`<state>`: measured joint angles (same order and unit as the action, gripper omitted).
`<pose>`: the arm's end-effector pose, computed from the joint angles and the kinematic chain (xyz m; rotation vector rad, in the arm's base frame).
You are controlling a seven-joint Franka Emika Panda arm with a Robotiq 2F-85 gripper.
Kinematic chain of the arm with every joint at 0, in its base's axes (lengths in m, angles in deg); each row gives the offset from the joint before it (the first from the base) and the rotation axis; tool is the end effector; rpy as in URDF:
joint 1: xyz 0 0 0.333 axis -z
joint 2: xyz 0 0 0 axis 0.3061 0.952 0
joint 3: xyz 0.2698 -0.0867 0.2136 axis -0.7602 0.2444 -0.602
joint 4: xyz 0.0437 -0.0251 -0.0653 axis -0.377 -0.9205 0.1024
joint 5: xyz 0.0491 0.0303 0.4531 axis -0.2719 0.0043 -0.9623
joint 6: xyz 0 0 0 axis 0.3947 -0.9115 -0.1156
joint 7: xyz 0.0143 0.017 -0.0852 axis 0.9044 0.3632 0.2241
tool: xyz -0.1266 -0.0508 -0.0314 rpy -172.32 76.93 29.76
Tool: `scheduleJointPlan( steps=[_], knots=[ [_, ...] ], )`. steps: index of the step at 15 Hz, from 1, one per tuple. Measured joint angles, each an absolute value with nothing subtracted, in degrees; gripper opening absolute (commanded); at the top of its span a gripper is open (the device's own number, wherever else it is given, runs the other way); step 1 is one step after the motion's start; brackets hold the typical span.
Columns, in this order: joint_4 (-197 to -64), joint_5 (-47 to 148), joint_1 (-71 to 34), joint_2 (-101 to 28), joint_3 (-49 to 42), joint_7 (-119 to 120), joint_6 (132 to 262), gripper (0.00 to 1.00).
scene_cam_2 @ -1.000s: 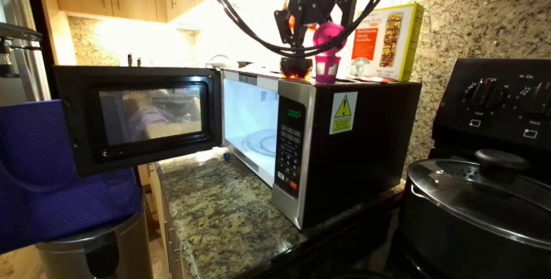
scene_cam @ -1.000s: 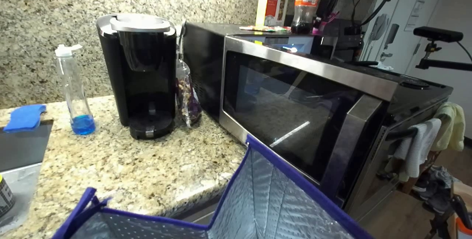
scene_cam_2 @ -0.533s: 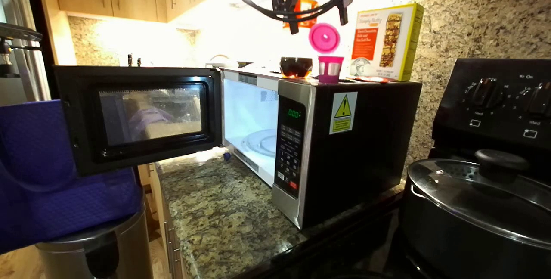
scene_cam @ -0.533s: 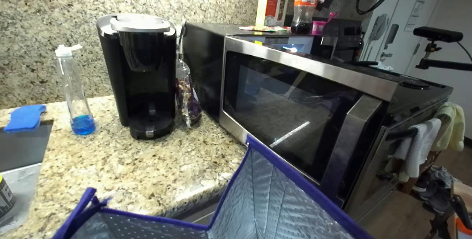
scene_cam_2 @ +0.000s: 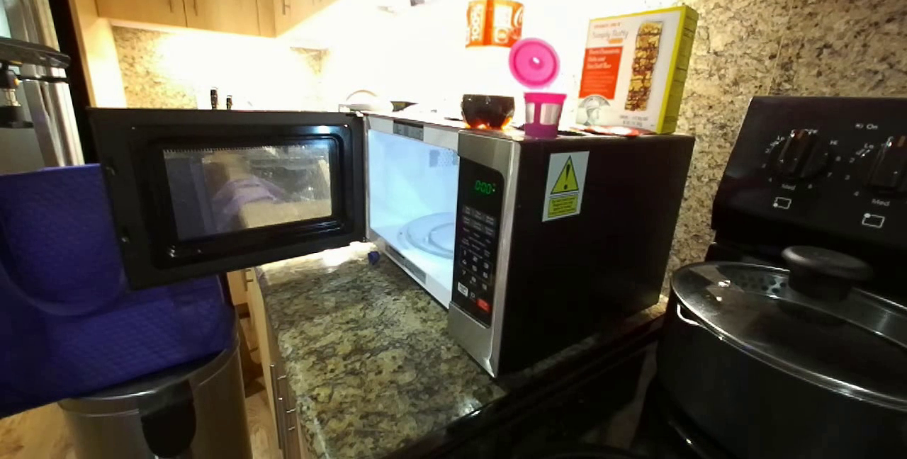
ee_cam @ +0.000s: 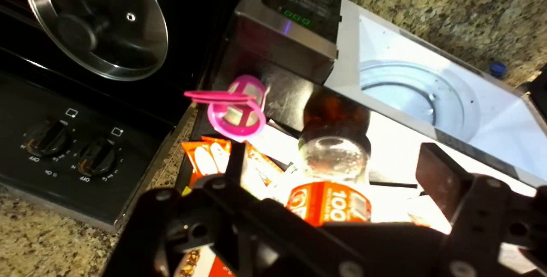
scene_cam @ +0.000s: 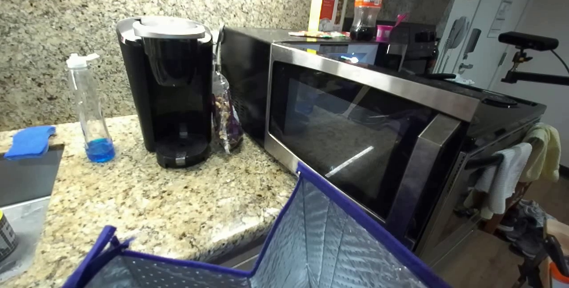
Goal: Place the pink object on the right side of the microwave
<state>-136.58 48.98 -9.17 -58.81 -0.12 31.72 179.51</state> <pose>0.6106 -0.1804 0.6639 2.9047 0.2825 0.5738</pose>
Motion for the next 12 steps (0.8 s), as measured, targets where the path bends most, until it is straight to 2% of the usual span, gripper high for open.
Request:
scheduleJointPlan(
  steps=[8,12],
  knots=[
    [-162.9,54.0,-13.1,-81.2,-4.9,14.5,179.6,1.00],
    [-172.6,52.8,-15.7,-88.0,-6.9,8.6,179.8,1.00]
  ],
)
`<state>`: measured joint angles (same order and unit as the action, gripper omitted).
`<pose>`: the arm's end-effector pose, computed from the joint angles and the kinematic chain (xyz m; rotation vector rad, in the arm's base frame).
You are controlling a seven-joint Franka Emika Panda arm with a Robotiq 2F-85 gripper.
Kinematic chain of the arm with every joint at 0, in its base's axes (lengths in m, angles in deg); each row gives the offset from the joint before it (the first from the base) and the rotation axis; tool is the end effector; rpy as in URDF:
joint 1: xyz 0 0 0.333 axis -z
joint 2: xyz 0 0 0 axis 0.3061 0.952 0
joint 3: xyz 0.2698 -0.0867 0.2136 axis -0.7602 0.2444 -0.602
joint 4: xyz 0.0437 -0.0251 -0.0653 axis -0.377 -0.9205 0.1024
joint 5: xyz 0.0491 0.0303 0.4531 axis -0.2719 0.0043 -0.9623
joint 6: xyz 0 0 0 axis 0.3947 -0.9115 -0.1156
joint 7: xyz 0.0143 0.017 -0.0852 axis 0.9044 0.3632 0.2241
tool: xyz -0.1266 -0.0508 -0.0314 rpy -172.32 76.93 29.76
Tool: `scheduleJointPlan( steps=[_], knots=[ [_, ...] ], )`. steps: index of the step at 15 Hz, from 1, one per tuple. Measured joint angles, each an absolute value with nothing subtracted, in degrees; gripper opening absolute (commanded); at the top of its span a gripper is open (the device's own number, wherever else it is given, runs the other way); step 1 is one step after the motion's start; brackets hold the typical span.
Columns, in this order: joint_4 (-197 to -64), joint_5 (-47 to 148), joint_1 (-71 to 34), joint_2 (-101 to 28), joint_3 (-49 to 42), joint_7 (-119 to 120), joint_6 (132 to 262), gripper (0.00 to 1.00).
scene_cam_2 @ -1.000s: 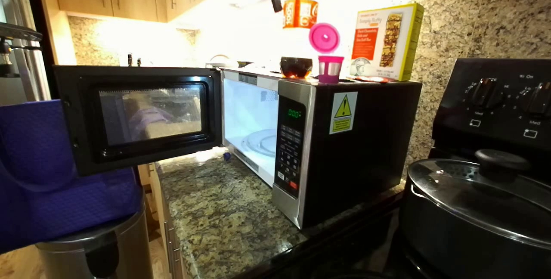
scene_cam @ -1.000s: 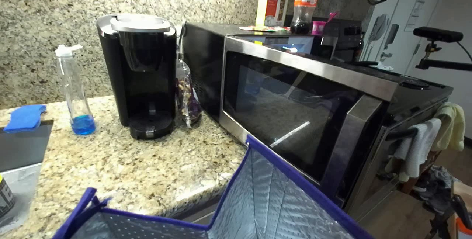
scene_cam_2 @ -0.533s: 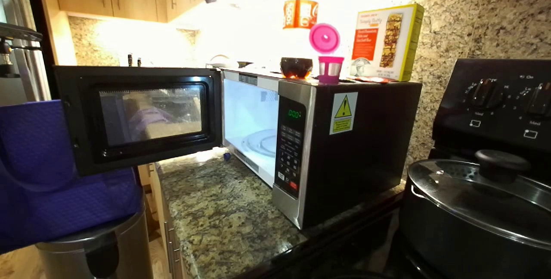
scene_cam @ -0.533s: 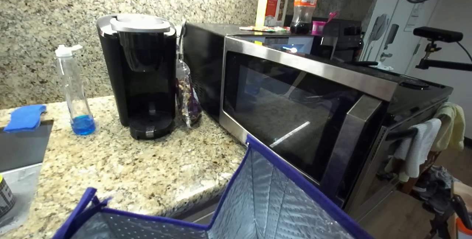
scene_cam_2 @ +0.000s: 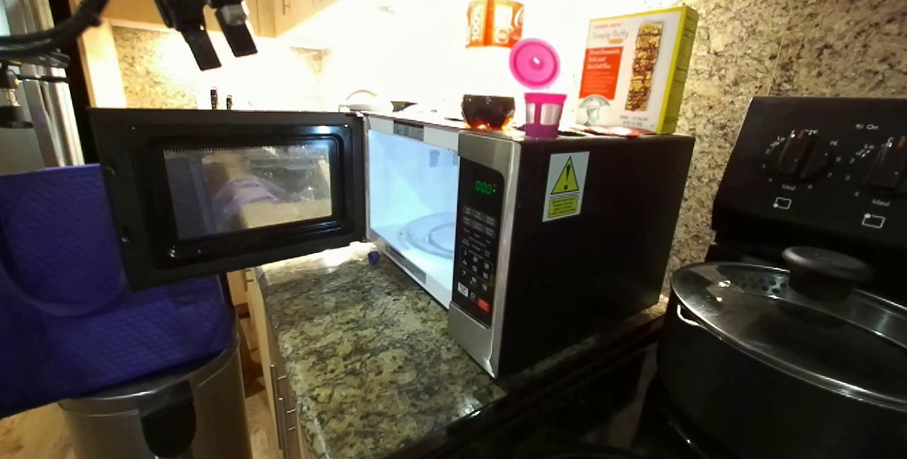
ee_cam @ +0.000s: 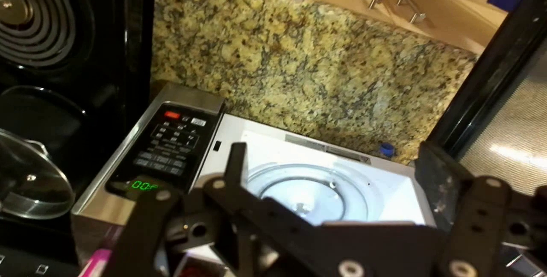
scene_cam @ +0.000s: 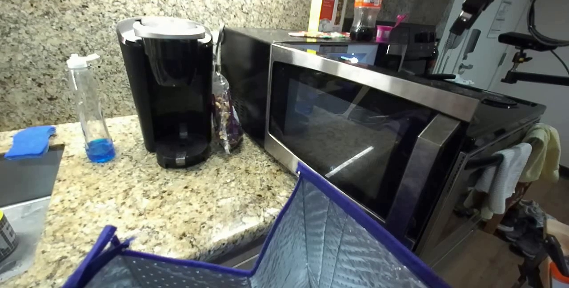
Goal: Place the pink object on the right side of the microwave
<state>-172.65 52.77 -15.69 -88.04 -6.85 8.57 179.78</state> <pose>0.4460 -0.0291 0.5718 3.0038 0.0703 0.4591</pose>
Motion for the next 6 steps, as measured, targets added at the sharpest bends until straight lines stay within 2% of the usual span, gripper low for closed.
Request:
scheduleJointPlan(
  steps=[6],
  knots=[
    [-177.8,48.7,-17.0,-90.2,-7.0,3.9,180.3,1.00]
  ],
)
